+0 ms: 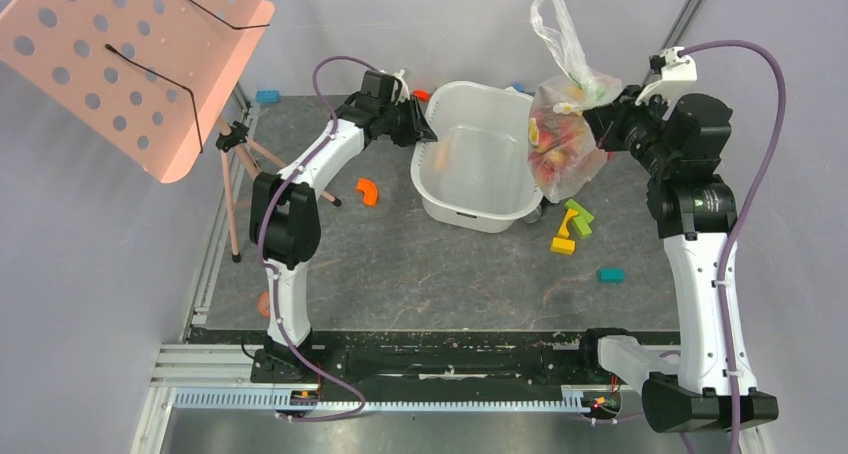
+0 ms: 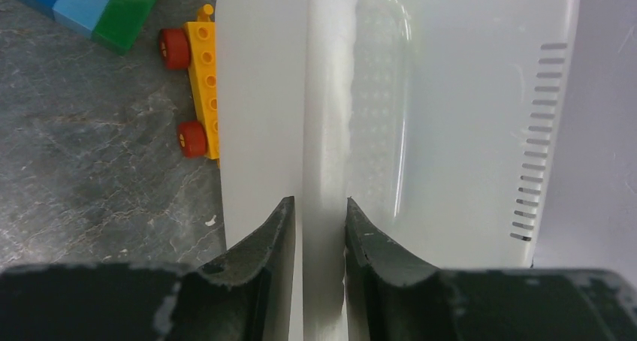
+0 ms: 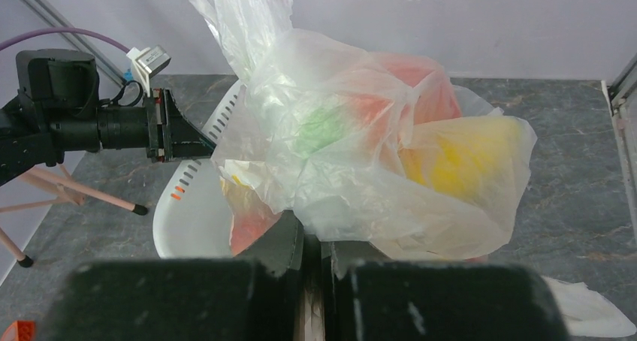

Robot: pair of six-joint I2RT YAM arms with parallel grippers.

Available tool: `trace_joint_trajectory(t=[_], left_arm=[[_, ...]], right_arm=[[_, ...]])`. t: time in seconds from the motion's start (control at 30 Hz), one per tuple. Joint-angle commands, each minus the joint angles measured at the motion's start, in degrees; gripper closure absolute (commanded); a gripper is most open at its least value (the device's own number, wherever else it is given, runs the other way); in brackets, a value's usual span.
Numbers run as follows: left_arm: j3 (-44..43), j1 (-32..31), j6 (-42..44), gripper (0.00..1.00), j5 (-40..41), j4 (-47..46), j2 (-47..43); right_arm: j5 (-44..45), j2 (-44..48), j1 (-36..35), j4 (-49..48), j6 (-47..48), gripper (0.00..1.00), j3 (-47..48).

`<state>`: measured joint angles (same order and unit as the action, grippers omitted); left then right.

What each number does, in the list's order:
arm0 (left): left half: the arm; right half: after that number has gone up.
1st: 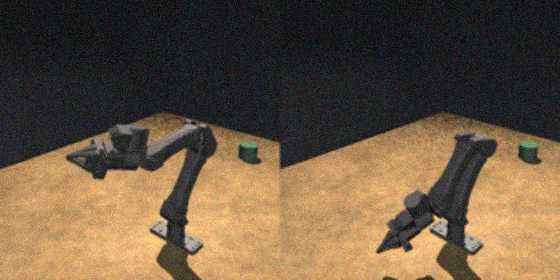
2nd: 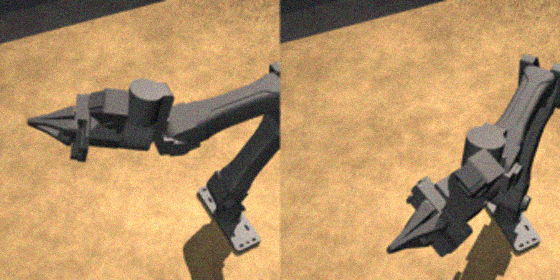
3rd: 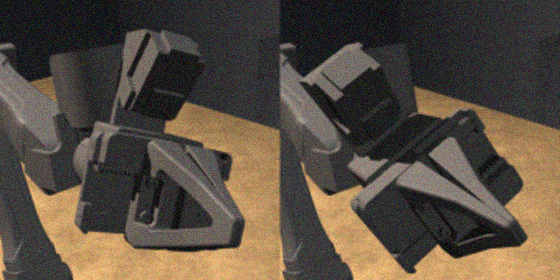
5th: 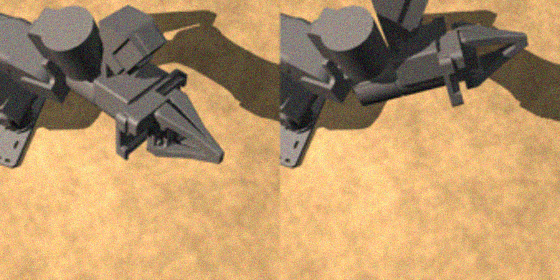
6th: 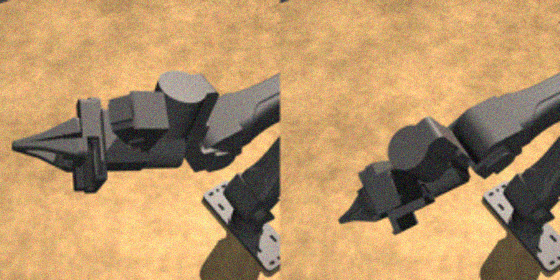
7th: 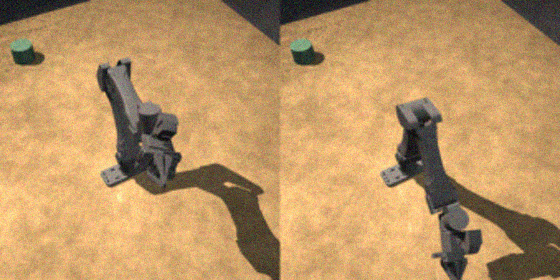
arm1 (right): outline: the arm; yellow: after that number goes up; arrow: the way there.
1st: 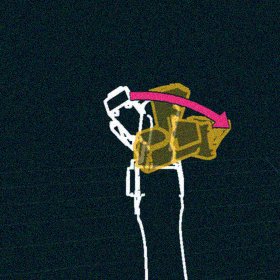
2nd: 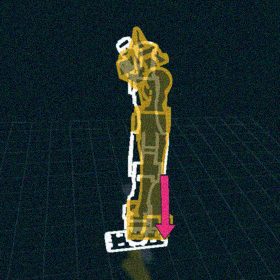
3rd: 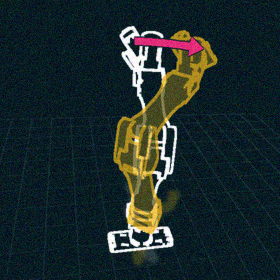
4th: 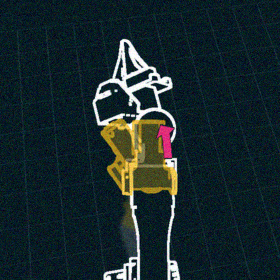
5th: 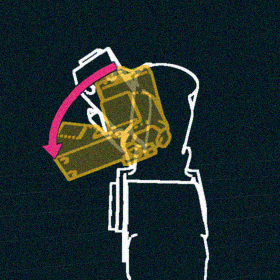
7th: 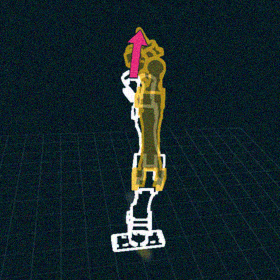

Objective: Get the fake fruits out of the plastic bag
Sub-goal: Pick up the plastic bag at the center of the board.

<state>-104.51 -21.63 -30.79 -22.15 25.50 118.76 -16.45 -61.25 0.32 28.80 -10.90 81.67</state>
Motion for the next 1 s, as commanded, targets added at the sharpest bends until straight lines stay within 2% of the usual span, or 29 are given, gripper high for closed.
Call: trace_joint_trajectory(t=[0.0,0.17,0.37,0.7,0.97], left_arm=[[1.2,-1.4,1.5,0.78,-6.5,-1.0,-4.9],[6.5,-1.9,1.8,0.86,-9.8,-4.0,-8.5],[14.5,-1.9,2.1,0.91,-11.6,-7.5,-14.6],[28.7,-1.9,2.0,0.91,-12.6,-8.9,-29.3],[40.4,-2.0,3.0,0.91,-12.3,-8.4,-35.3]], right_arm=[[1.9,2.8,-0.1,-5.5,-0.2,0.99,-0.2],[2.2,2.7,0.0,-5.9,0.0,0.99,-1.5],[2.6,3.0,0.0,-6.8,0.1,0.99,-3.3],[4.1,3.5,0.0,-6.9,0.4,0.99,-4.1],[7.8,5.3,-0.1,-8.5,-0.6,0.99,-4.4]])
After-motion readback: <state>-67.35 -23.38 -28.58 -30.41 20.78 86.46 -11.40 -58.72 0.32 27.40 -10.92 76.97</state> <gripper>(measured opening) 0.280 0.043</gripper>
